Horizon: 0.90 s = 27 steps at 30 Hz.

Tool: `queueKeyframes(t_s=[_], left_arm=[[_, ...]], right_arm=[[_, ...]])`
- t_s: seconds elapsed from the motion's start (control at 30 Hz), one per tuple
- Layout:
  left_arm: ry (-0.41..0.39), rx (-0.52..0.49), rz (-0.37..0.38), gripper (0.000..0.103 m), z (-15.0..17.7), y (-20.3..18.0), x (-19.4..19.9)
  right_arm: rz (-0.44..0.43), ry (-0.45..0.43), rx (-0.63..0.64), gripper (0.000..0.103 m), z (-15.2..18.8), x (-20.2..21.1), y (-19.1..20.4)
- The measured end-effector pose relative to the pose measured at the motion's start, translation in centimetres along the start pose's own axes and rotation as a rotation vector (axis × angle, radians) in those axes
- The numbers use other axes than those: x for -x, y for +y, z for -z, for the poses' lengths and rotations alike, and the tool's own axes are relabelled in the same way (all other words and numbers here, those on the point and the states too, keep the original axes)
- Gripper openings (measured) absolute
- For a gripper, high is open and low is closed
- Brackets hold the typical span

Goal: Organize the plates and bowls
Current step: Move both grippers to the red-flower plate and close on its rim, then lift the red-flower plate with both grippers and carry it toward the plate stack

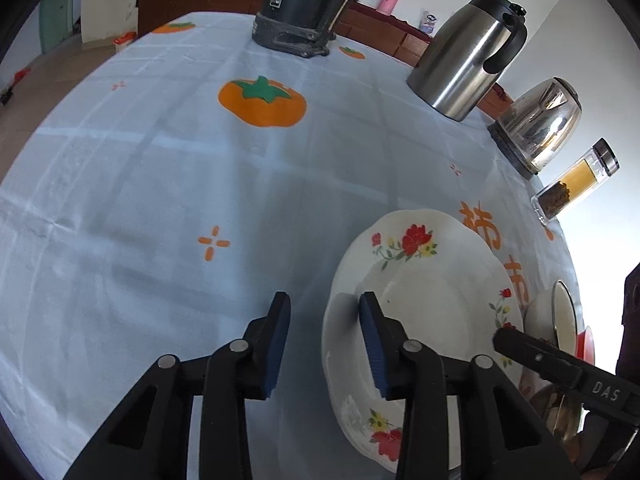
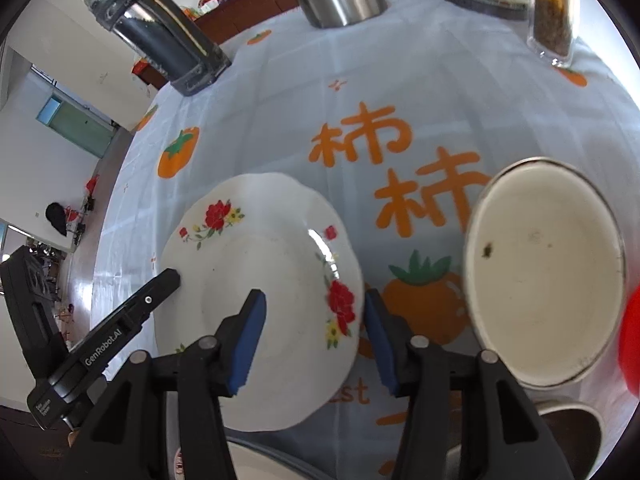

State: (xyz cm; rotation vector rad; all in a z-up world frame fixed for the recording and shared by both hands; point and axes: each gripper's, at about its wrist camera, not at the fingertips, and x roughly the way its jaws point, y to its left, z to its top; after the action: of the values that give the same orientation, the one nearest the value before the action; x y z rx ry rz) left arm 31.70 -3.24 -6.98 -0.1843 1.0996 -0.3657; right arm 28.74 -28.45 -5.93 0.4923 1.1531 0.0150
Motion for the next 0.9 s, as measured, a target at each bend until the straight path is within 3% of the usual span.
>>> queueKeyframes(t_s=[0.17,0.57,0.9], left_arm=[[0.016,-0.017,0.022,0.025,0.3,-0.8,-0.3],[0.004,-0.01,0.03,0.025,0.4,-0.6,-0.4],[-0.004,-0.012,0.032,0.025,0.5,-0.5,-0.4]], right_arm=[[0.028,0.012,0.026,0.049,0.2,-0.9,0.4],[0.07,0.01,0.027,0.032,0.3,-1.2,-0.1],[0.119,0.003,0.05,0.03,0.7,-1.2,0.6]])
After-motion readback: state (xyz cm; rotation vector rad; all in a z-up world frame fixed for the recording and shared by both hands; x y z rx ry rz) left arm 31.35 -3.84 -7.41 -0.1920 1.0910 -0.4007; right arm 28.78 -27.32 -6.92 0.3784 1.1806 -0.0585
